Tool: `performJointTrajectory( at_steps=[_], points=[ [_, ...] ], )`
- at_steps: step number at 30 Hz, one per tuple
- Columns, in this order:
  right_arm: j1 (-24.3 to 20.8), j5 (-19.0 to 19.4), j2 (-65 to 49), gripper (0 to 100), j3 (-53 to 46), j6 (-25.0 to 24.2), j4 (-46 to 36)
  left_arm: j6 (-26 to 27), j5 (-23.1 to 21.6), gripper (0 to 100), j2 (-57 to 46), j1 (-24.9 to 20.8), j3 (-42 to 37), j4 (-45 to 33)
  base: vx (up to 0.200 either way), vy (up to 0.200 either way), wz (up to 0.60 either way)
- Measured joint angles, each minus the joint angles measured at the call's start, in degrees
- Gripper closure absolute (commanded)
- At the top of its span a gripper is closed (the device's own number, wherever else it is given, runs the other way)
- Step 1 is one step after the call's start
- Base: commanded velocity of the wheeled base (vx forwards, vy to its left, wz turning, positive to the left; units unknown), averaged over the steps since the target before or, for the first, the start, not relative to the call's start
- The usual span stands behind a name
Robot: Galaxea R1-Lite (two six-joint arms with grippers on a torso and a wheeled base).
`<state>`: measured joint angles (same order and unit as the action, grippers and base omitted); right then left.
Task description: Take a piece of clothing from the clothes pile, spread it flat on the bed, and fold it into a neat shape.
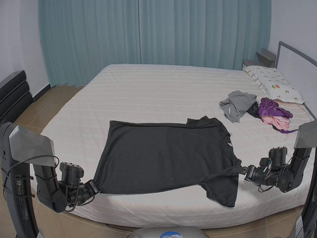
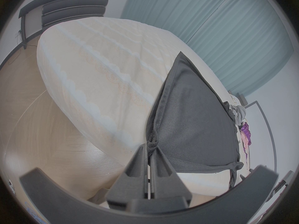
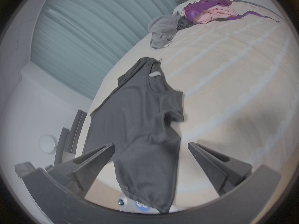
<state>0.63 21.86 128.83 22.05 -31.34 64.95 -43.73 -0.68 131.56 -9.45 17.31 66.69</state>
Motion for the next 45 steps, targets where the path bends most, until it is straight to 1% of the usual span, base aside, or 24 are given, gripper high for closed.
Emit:
performJointTrajectory(
  at_steps=[3, 9, 11, 15, 25, 26, 35, 45],
  points=[
    [-0.3, 0.7, -0.2, 0, -3.6, 2.2, 2.6, 0.0, 0.0, 100, 0.0, 0.0, 0.0, 0.0, 0.000, 0.000, 0.00],
    [-1.4, 0.6, 2.5, 0, -7.4, 3.0, 8.8, 0.0, 0.0, 100, 0.0, 0.0, 0.0, 0.0, 0.000, 0.000, 0.00],
    [-2.1, 0.0, 3.5, 0, -8.1, 3.0, 10.2, 0.0, 0.0, 100, 0.0, 0.0, 0.0, 0.0, 0.000, 0.000, 0.00],
    [-3.4, -2.2, 5.2, 0, -8.5, 3.1, 10.9, 0.0, 0.0, 100, 0.0, 0.0, -0.1, 0.0, 0.000, 0.000, 0.00],
    [-6.0, -2.7, 7.1, 0, -6.5, 2.5, 10.8, 0.0, 0.0, 100, 0.0, 0.0, -0.1, 0.0, 0.000, 0.000, 0.00],
    [-6.2, -2.7, 7.2, 100, -6.3, 2.5, 10.6, 0.0, -0.1, 100, -0.1, 0.0, -0.1, 0.0, 0.000, 0.000, 0.00],
    [-6.3, -2.8, 7.5, 100, -6.2, 1.9, 10.8, 0.0, 0.0, 100, -0.1, 0.0, -0.1, 0.1, 0.000, 0.000, 0.00],
    [-3.9, -3.2, 5.2, 100, -9.4, 2.2, 10.5, 0.0, -0.3, 100, -0.1, 0.0, -0.1, 0.0, 0.000, 0.000, 0.00]
  ],
)
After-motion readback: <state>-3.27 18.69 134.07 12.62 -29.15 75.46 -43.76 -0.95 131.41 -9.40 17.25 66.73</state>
